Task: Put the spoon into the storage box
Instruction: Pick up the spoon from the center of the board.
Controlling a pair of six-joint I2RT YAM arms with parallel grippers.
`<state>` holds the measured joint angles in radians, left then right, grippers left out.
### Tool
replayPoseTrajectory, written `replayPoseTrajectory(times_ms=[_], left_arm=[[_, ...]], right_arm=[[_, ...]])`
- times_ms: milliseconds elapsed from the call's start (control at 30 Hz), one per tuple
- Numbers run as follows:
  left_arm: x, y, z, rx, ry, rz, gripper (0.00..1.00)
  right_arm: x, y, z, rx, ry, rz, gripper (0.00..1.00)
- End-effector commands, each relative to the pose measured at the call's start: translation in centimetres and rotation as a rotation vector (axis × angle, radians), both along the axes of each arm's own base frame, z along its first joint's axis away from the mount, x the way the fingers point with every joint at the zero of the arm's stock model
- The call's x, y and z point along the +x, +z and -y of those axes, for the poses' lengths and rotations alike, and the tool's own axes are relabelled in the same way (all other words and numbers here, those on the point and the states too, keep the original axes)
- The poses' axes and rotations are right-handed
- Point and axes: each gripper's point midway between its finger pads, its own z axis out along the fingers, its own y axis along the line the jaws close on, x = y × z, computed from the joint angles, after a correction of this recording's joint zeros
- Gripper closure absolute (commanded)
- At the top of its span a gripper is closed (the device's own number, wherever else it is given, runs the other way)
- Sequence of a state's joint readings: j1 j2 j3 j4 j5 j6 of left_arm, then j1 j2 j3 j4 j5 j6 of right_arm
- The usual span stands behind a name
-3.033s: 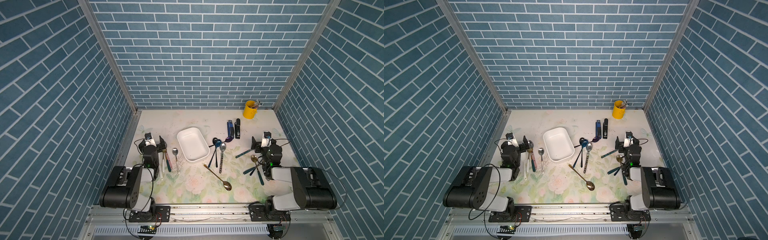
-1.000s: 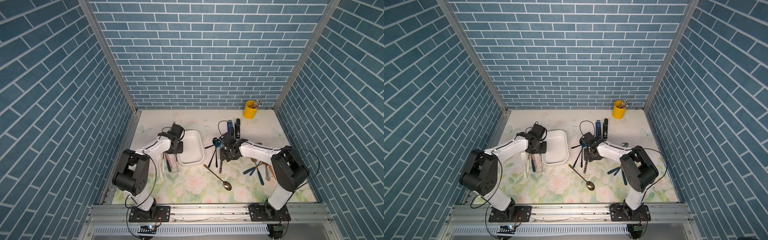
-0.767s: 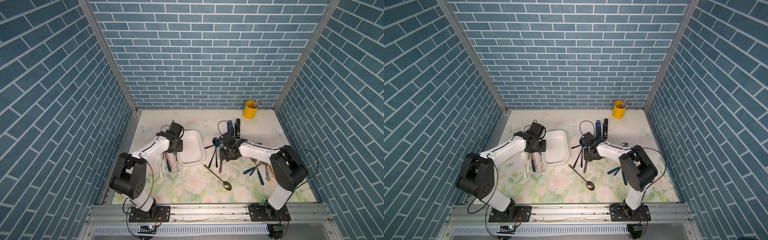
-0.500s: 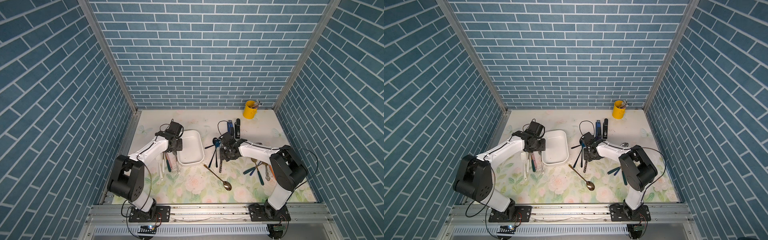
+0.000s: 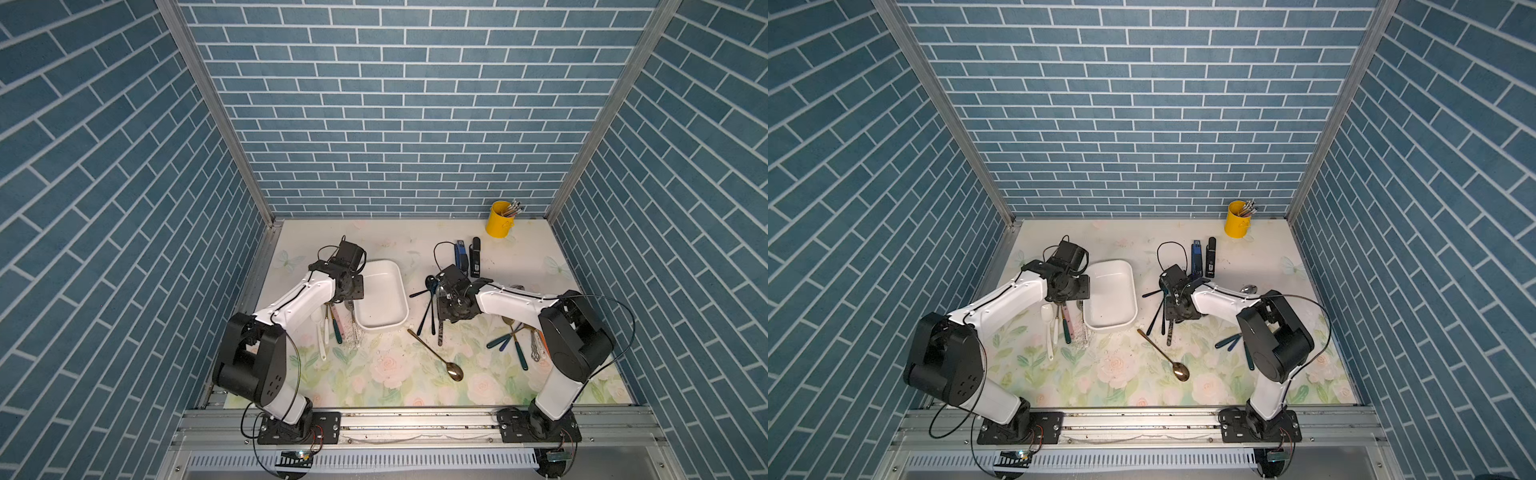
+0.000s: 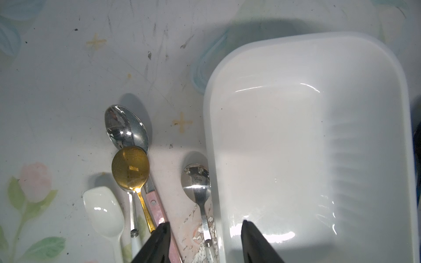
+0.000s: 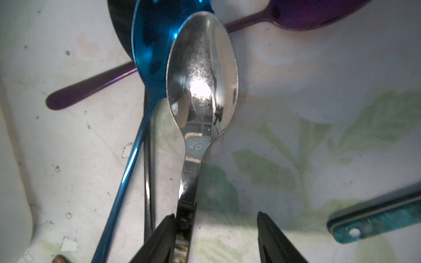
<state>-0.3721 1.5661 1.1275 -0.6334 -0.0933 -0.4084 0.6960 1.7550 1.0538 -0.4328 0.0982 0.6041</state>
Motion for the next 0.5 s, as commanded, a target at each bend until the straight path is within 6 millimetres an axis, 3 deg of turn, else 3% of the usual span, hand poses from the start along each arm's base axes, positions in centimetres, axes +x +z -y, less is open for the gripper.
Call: replayPoseTrajectory(times_ms=[0, 200, 467], left_arm=[[0.0, 1.0, -0.2, 0.011, 0.010, 0.019, 0.44], [0.0, 1.0, -0.2, 0.012, 0.011, 0.016, 0.44], [-0.1, 1.0, -0.4, 0.016, 0.018, 0.020, 0.44]], right_arm=[[0.5, 0.9, -0.2, -0.004, -0.012, 0.031, 0.40], [0.5, 1.3, -0.1, -0.010, -0.013, 0.036, 0.40], [0.4, 3.9, -0.8, 0.012, -0.024, 0.080, 0.40]])
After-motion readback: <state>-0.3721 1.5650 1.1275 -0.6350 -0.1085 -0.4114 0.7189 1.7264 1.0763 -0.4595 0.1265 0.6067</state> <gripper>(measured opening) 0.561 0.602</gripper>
